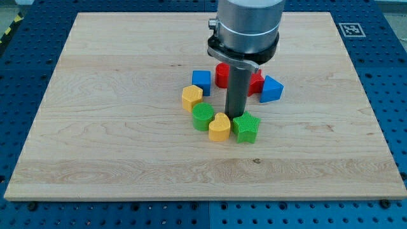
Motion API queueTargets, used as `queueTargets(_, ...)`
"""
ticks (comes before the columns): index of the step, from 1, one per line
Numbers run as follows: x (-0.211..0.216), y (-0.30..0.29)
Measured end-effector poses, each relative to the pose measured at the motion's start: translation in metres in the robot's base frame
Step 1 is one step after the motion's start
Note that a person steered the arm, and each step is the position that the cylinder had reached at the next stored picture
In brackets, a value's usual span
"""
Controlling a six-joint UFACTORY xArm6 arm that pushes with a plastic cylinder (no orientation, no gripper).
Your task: Keep green circle and yellow heart in a diagonal line
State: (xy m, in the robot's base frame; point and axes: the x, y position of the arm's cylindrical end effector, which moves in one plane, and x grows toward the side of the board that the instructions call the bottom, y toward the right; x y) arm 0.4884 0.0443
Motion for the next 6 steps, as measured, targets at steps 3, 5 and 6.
queueTargets(3,0.022,-0.029)
queueTargets(5,0.003,-0.019)
queueTargets(6,0.004,-0.045)
